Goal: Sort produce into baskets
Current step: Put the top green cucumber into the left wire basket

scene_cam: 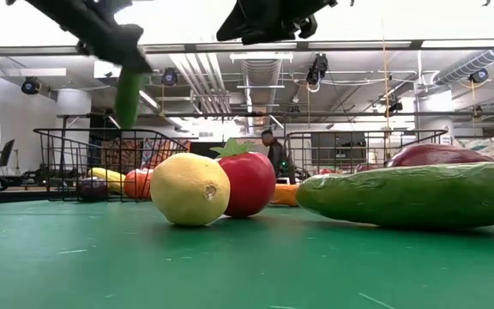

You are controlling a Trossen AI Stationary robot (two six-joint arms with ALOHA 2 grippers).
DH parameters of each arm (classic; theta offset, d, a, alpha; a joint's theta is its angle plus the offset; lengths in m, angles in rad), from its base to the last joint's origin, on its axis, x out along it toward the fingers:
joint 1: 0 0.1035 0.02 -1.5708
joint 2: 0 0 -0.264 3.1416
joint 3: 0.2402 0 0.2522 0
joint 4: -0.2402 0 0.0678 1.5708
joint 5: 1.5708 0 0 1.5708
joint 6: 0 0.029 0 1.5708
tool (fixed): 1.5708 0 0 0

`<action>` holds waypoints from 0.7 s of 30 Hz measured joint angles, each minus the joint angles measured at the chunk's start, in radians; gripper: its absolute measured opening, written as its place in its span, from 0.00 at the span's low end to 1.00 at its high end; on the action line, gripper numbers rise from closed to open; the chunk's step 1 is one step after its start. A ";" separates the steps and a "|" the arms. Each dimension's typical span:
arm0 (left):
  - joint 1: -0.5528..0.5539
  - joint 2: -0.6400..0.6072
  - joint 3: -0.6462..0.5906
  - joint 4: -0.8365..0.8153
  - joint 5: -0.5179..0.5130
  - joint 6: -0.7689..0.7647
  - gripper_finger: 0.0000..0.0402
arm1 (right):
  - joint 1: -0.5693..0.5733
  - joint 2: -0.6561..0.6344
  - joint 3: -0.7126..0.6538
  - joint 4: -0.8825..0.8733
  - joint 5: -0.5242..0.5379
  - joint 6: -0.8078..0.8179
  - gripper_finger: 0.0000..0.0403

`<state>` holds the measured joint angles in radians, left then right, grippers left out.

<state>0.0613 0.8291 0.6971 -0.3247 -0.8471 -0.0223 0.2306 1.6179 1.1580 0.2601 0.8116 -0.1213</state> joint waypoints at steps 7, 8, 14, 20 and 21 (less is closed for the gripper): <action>0.252 0.049 0.000 -0.170 0.371 -0.126 0.36 | -0.002 0.024 0.000 -0.006 0.000 0.019 0.76; 0.274 0.062 0.000 -0.176 0.393 -0.126 0.36 | -0.002 0.026 0.000 -0.008 0.000 0.026 0.76; 0.322 0.123 0.000 -0.172 0.401 -0.101 0.36 | -0.003 0.028 0.000 -0.044 0.000 0.057 0.78; 0.326 0.173 0.000 -0.170 0.401 -0.095 0.46 | -0.004 0.028 0.000 -0.046 0.000 0.069 0.78; 0.326 0.181 0.000 -0.167 0.396 -0.095 0.48 | -0.004 0.028 0.000 -0.046 0.000 0.072 0.78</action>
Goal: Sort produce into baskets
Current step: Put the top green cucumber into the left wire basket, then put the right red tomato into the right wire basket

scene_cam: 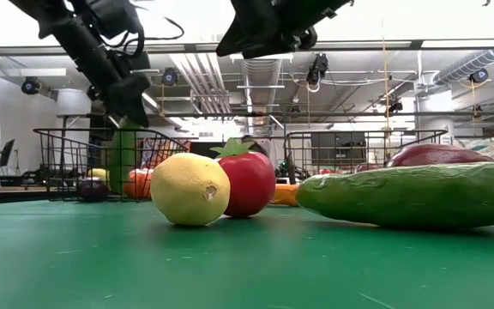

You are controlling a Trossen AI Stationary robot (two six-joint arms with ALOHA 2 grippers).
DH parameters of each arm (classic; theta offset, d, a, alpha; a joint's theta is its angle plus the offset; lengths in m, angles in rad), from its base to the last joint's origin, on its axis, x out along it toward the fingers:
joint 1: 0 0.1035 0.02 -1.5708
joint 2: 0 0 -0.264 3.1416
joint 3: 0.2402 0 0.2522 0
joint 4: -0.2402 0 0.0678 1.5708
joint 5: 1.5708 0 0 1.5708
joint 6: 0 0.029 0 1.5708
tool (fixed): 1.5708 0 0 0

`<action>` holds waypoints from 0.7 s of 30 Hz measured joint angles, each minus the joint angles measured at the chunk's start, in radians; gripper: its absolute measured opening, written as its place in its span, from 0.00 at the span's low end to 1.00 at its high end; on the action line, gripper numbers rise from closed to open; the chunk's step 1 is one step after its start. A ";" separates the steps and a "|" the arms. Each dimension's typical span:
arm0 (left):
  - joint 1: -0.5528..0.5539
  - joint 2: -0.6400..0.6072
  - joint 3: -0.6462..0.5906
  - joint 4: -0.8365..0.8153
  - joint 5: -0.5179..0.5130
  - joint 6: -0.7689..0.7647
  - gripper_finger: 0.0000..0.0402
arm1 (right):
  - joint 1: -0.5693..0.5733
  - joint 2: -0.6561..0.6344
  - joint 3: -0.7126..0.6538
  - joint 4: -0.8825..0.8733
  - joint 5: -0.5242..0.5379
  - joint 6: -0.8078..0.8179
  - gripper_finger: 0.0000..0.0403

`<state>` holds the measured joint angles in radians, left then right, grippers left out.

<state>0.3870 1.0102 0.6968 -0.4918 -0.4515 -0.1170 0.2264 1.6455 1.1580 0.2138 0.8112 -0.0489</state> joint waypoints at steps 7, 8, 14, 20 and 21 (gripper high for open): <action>0.000 0.027 0.000 0.009 -0.010 -0.014 0.51 | 0.000 0.000 0.000 -0.002 0.000 0.012 0.79; 0.000 0.026 0.000 0.011 -0.010 -0.014 0.51 | 0.000 0.000 0.000 -0.002 0.000 0.014 0.79; 0.000 -0.006 0.033 -0.029 -0.011 0.002 0.51 | 0.000 -0.001 0.000 -0.008 0.000 0.063 0.80; 0.000 -0.043 0.140 -0.097 -0.014 0.051 0.51 | 0.000 -0.008 0.000 -0.072 0.000 0.123 0.80; 0.000 -0.048 0.159 -0.105 -0.014 0.054 0.51 | 0.000 -0.008 0.000 -0.086 -0.001 0.136 0.81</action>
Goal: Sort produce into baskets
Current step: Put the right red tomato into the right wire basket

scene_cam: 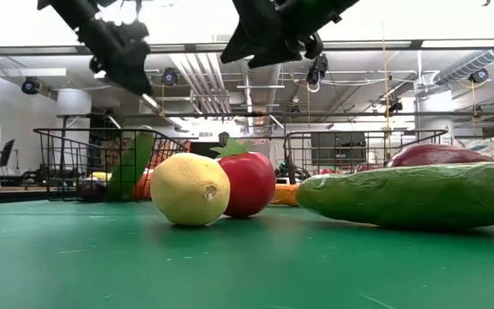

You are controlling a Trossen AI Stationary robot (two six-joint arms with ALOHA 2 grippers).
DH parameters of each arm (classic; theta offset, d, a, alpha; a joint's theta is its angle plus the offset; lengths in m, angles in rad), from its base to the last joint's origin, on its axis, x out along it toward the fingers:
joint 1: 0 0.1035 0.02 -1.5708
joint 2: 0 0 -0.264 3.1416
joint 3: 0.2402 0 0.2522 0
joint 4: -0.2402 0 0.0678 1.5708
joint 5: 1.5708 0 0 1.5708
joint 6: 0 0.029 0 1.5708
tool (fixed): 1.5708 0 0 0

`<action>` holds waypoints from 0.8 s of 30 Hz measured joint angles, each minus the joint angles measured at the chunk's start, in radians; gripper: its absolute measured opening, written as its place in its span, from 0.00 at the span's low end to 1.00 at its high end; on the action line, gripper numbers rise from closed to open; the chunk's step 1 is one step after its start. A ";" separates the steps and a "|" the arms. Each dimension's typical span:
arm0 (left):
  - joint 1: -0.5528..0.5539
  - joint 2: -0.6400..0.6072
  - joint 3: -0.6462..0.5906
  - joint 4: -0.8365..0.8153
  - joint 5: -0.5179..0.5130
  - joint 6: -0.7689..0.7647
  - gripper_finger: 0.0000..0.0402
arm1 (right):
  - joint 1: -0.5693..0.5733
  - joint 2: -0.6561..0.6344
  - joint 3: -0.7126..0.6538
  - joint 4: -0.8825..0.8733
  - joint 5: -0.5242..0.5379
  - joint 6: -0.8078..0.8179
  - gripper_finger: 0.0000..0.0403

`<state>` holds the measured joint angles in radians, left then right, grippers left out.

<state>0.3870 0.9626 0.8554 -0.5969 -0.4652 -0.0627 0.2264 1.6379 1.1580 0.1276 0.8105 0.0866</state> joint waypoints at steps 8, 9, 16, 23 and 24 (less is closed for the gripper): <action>-0.040 -0.039 0.049 -0.009 0.004 0.001 0.51 | 0.002 -0.006 0.014 -0.250 -0.017 0.200 0.79; -0.051 -0.043 0.044 -0.010 0.008 0.000 0.51 | 0.002 -0.006 0.027 -0.311 -0.035 0.247 0.79; -0.144 -0.066 0.002 -0.009 0.138 -0.002 0.51 | 0.002 -0.006 0.134 -0.706 -0.198 0.504 0.76; -0.263 -0.076 -0.013 0.004 0.146 -0.002 0.51 | 0.002 -0.005 0.201 -0.951 -0.401 0.680 0.74; -0.279 -0.077 -0.013 0.010 0.147 -0.002 0.51 | 0.002 -0.005 0.204 -0.979 -0.434 0.699 0.74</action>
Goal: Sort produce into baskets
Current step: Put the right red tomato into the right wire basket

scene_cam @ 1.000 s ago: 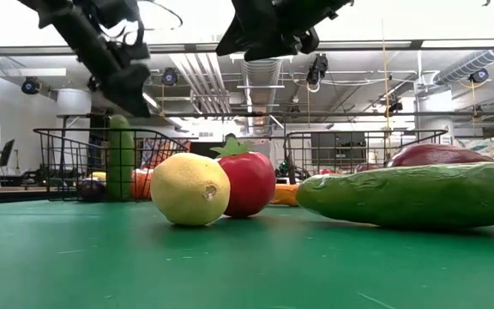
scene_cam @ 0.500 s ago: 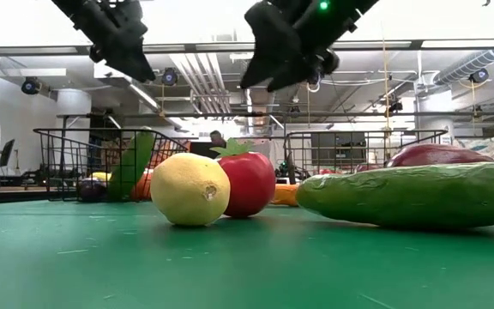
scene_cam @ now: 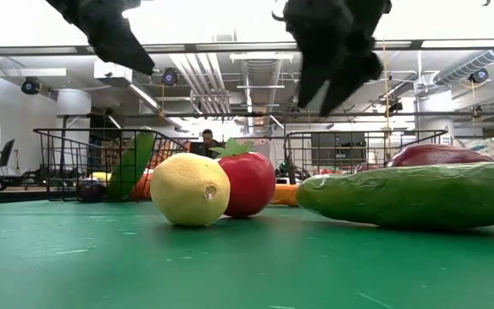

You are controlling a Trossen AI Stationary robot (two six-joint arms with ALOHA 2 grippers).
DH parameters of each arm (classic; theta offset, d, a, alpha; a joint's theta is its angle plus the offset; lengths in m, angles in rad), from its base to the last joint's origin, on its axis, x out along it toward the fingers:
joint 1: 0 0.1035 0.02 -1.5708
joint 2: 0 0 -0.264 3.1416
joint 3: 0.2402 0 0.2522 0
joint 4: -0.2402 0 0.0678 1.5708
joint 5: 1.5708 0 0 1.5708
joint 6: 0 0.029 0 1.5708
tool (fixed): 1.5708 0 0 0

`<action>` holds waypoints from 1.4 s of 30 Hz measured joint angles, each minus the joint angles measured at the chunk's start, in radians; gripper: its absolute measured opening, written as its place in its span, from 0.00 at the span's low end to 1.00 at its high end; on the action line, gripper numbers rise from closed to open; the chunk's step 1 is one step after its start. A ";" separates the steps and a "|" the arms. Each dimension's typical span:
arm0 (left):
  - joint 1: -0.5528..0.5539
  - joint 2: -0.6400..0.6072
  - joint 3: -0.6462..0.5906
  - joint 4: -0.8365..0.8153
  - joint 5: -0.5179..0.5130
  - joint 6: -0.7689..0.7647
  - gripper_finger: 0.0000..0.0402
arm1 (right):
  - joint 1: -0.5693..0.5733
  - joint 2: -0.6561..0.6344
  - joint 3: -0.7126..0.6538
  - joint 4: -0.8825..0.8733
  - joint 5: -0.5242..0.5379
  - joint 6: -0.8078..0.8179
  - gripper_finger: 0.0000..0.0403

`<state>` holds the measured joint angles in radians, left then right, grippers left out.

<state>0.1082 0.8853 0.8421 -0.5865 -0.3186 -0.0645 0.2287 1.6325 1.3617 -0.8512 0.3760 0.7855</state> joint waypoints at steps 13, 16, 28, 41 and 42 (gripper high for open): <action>-0.073 -0.012 0.000 0.041 -0.004 0.015 0.51 | 0.026 -0.020 0.026 -0.515 -0.370 0.328 0.75; -0.073 -0.011 0.000 0.042 -0.005 0.023 0.51 | 0.057 -0.056 0.026 -0.592 -0.432 0.418 0.77; -0.072 -0.010 -0.001 0.041 -0.012 0.039 0.51 | 0.346 -0.172 0.021 -0.587 -0.545 1.099 0.86; -0.072 -0.008 -0.001 0.076 -0.015 0.113 0.51 | 0.520 -0.170 -0.049 -0.518 -0.495 1.539 0.87; -0.072 -0.008 -0.001 0.076 -0.015 0.114 0.51 | 0.519 -0.172 -0.060 -0.518 -0.482 1.540 0.87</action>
<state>0.0360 0.8776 0.8410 -0.5102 -0.3336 0.0497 0.7480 1.4602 1.3015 -1.3695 -0.1058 2.3255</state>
